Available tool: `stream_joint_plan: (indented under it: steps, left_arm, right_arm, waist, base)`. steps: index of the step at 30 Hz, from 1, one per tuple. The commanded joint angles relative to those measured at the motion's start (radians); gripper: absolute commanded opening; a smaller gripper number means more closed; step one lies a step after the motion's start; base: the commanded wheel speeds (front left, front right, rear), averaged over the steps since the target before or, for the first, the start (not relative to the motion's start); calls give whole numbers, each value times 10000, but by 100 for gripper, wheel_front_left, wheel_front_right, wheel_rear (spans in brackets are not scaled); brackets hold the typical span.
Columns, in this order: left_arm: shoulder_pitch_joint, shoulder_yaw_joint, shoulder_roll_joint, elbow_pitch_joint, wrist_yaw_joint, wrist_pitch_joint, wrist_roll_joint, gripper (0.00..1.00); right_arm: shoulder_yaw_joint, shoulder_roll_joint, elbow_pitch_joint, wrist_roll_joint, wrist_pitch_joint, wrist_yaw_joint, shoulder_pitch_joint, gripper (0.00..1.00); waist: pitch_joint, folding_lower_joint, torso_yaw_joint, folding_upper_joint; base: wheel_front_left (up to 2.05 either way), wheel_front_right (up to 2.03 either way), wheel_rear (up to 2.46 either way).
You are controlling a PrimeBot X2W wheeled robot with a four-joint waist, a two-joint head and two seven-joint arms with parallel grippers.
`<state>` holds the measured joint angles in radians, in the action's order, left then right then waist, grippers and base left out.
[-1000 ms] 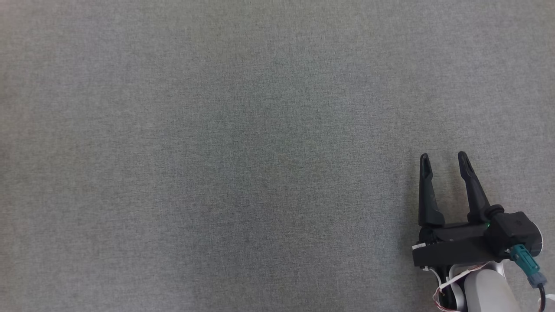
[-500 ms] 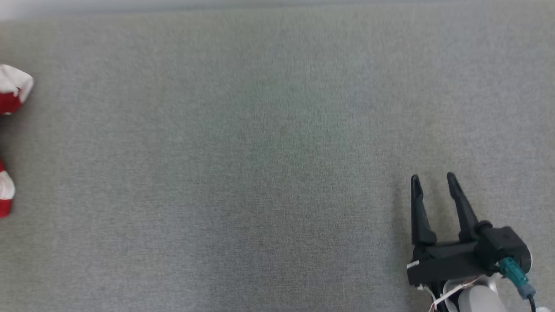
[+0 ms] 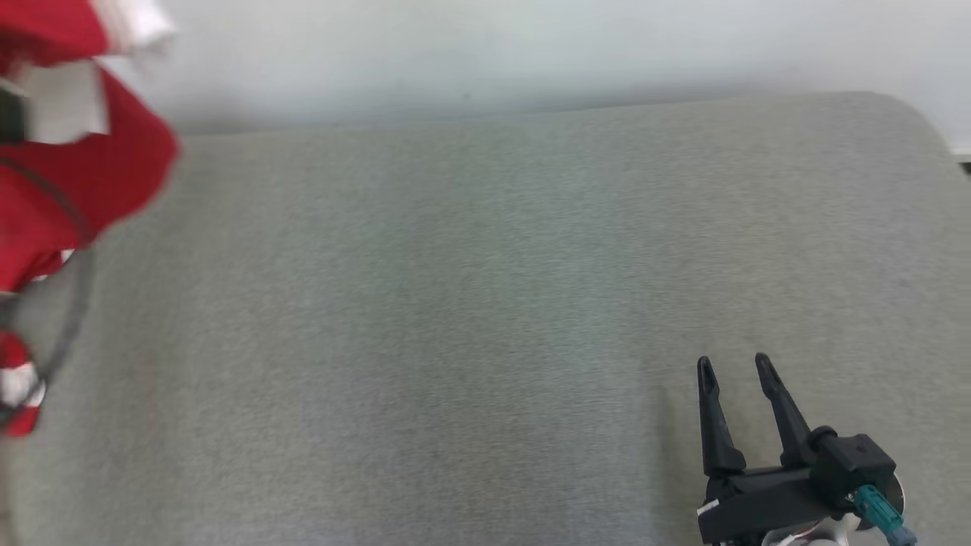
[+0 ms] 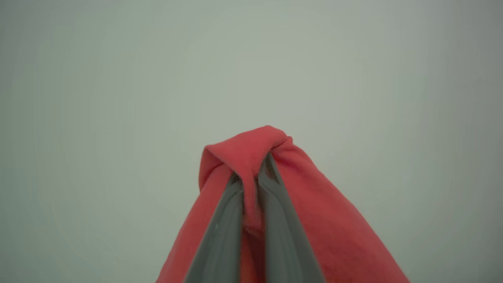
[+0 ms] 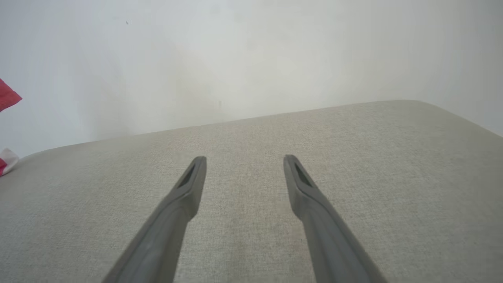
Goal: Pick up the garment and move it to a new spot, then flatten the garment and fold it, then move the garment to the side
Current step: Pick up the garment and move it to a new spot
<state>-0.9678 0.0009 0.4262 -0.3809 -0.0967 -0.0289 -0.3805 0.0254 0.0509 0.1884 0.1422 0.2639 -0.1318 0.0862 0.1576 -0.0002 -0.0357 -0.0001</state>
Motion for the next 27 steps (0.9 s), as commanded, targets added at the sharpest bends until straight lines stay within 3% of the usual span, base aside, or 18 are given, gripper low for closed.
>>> stream_joint_plan:
  steps: [1,7,14,20,27]
  left_arm:
    - [255,-124,-230,276,46,88,-121,0]
    - [832,-1081,-1521,1598,240,532,-190,0]
    - [1901,-2156,-2789,1684,450,526,-165,0]
    - [3485,-2777,-3165,882,510,223,-140,0]
    - [5083,-3706,-3473,-922,639,-435,109,0]
  right_arm:
    - [-48,-15,36,122,8,21,-125,100]
    - [-184,-15,123,278,8,21,-182,100]
    - [-295,-13,204,448,8,21,-161,100]
    - [-220,-18,233,447,8,21,-230,100]
    - [-185,-19,282,304,8,21,-200,100]
  waist:
    - [-450,2,-611,1]
    - [-556,2,-1260,1]
    - [-505,2,-1880,1]
    - [-445,2,-2163,1]
    - [-476,2,-2035,1]
  base:
    - [0,0,0]
    - [0,0,0]
    - [0,0,0]
    - [0,0,0]
    - [0,0,0]
